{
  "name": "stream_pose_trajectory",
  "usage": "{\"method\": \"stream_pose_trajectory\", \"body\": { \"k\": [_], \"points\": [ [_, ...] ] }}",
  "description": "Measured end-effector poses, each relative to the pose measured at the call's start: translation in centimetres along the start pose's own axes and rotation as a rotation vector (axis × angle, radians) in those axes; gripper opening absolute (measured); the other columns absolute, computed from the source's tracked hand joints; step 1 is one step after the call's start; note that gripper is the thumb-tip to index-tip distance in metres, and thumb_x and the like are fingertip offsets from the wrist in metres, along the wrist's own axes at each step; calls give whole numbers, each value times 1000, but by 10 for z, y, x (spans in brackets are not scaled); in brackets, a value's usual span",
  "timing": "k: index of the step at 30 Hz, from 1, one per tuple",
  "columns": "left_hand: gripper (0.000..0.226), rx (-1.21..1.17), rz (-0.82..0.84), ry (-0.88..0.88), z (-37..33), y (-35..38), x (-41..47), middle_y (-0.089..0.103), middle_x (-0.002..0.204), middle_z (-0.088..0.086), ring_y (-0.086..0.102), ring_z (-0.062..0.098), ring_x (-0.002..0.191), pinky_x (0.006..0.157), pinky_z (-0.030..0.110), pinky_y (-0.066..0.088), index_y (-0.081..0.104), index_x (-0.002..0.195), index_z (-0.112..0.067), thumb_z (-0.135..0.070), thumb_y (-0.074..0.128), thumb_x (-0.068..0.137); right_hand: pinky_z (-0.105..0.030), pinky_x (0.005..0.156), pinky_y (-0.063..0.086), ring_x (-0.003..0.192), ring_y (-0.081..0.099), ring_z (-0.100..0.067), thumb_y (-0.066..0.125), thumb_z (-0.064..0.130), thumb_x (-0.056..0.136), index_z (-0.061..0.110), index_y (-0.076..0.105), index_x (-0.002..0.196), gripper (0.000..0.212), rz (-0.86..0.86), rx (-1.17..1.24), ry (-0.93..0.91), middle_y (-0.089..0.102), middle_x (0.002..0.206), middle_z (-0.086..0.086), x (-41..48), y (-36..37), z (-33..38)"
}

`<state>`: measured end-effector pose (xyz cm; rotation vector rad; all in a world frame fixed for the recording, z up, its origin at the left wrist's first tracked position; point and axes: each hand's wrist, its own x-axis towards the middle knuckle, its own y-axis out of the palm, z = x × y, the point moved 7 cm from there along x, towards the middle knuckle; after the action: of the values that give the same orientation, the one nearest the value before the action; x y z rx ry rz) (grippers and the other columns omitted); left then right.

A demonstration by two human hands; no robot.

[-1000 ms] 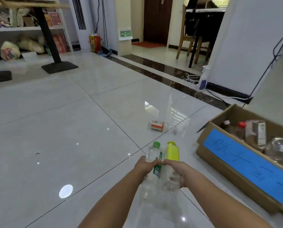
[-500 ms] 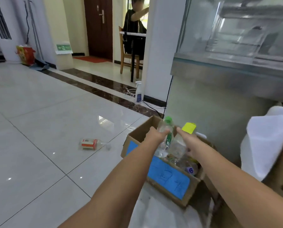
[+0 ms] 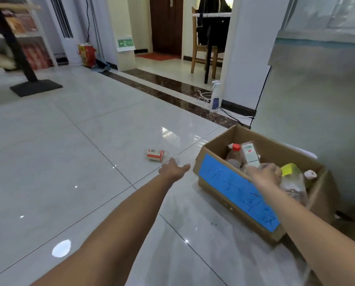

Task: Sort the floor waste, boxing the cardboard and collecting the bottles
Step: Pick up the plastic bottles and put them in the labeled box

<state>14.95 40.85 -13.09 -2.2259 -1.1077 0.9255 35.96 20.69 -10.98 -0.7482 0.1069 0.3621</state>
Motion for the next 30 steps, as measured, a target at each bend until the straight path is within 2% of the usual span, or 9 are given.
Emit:
{"method": "stream_pose_trajectory", "body": {
  "k": [2, 4, 8, 12, 20, 25, 30],
  "points": [
    [84, -14, 2, -59, 42, -21, -5, 18, 158, 17, 19, 35, 145, 118, 45, 24, 10, 154, -15, -54, 51, 92, -43, 117, 20, 146, 10, -31, 57, 46, 88, 4, 11, 151, 89, 67, -63, -131, 5, 159, -9, -32, 33, 20],
    [86, -24, -14, -122, 87, -45, -14, 15, 159, 16, 17, 34, 146, 117, 46, 23, 11, 154, -13, -54, 52, 91, -41, 117, 16, 147, 6, -30, 56, 43, 91, 2, 9, 152, 87, 157, -79, -214, 4, 159, -11, -57, 78, 31],
    [86, -49, -82, -220, 182, -100, -36, 16, 158, 17, 18, 33, 146, 117, 44, 23, 13, 154, -11, -52, 55, 91, -37, 117, 16, 148, 7, -26, 55, 43, 91, 3, 8, 152, 87, 412, -61, -243, 2, 160, -8, -134, 171, 50],
    [85, -80, -150, -355, 285, -151, -84, 15, 159, 15, 16, 32, 146, 118, 42, 22, 14, 154, -13, -52, 55, 90, -41, 117, 21, 147, 13, -28, 56, 45, 90, 3, 9, 152, 89, 648, -99, -231, 4, 159, -10, -223, 255, 63],
    [87, -154, -275, -707, 454, -212, -244, 13, 160, 15, 16, 34, 146, 119, 44, 19, 12, 154, -17, -55, 55, 90, -44, 112, 26, 144, 22, -31, 54, 50, 90, 4, 12, 152, 87, 1099, -246, -227, 10, 159, -7, -423, 360, 68],
    [88, -145, -297, -814, 512, -201, -310, 16, 159, 16, 18, 35, 145, 118, 43, 21, 12, 155, -18, -54, 58, 88, -44, 113, 25, 144, 22, -31, 52, 51, 91, 4, 9, 152, 88, 1238, -347, -225, 9, 158, -8, -495, 382, 33],
    [90, 95, -195, -777, 548, -172, -303, 15, 157, 17, 14, 36, 145, 117, 39, 18, 10, 154, -23, -56, 58, 86, -44, 114, 24, 145, 19, -30, 54, 51, 90, 6, 9, 152, 89, 1259, -376, -272, 6, 159, -8, -506, 412, 3]
  ]
}}
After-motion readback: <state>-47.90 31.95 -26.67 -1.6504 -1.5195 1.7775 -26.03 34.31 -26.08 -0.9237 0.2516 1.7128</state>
